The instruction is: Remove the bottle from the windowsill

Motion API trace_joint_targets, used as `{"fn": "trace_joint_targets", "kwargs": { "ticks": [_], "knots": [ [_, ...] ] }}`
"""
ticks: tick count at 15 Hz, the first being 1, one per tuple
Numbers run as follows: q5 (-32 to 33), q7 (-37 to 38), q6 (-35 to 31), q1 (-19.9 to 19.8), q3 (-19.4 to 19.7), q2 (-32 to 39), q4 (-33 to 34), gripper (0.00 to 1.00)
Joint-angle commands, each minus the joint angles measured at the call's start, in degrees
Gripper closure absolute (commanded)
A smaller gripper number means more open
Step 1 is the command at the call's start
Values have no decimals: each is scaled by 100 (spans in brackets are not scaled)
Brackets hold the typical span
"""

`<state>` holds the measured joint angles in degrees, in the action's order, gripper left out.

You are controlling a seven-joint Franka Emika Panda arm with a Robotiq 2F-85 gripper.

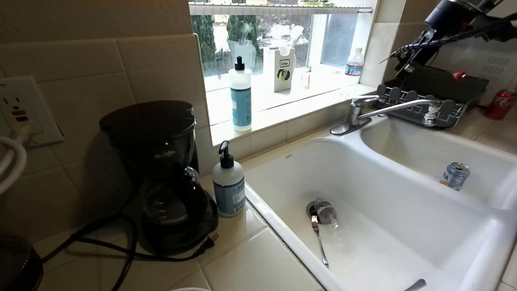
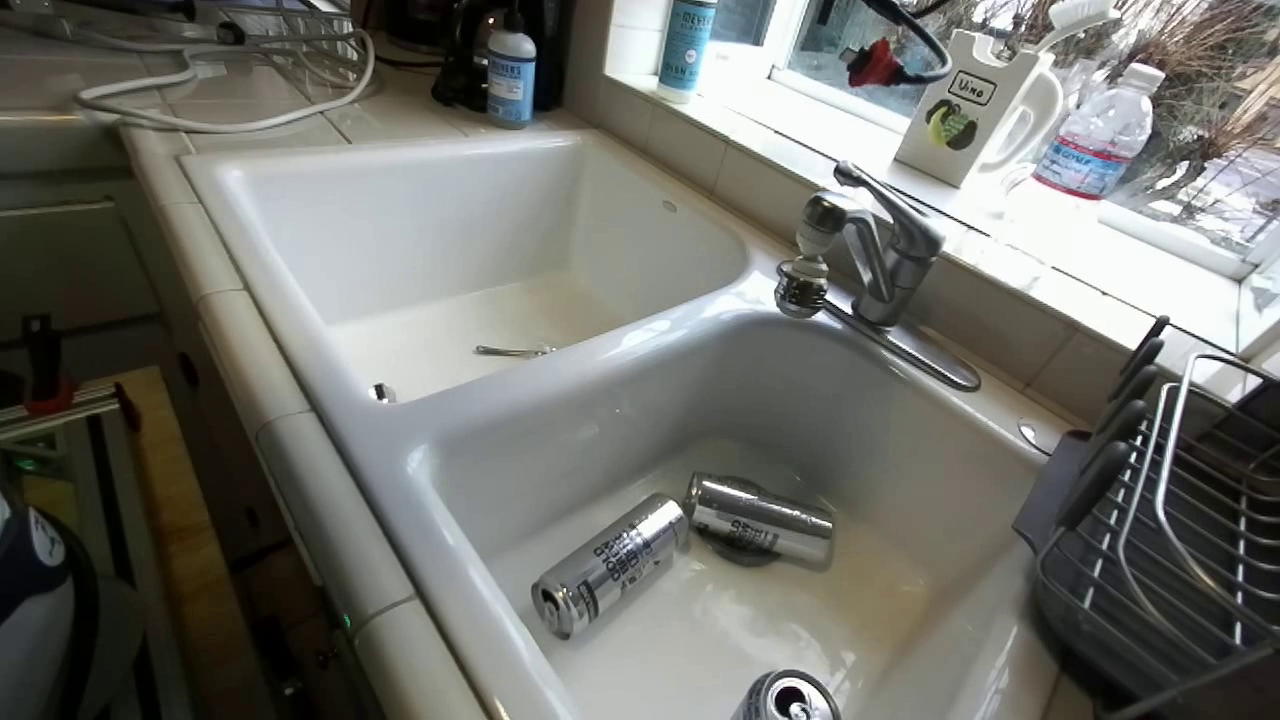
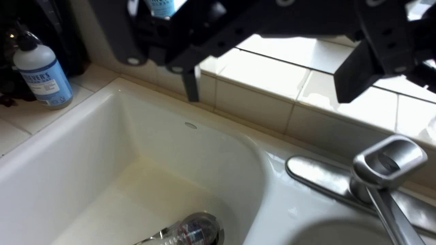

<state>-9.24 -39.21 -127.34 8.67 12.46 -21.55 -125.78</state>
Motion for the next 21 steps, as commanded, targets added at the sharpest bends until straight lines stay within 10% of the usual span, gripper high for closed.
{"fn": "trace_joint_targets", "kwargs": {
  "ticks": [1,6,11,17,21],
  "knots": [
    [-805,-986,-207,391,-97,967,981,0],
    [-2095,-2349,47,468,-592,2450,2698,0],
    [-2383,-1794,-85,110,-1486,3526,4128,0],
    [-2248,-1768,-205,-139,-1839,3551,4154,0],
    [-1982,-182,-794,250,-1526,3813,4296,0]
  ]
}}
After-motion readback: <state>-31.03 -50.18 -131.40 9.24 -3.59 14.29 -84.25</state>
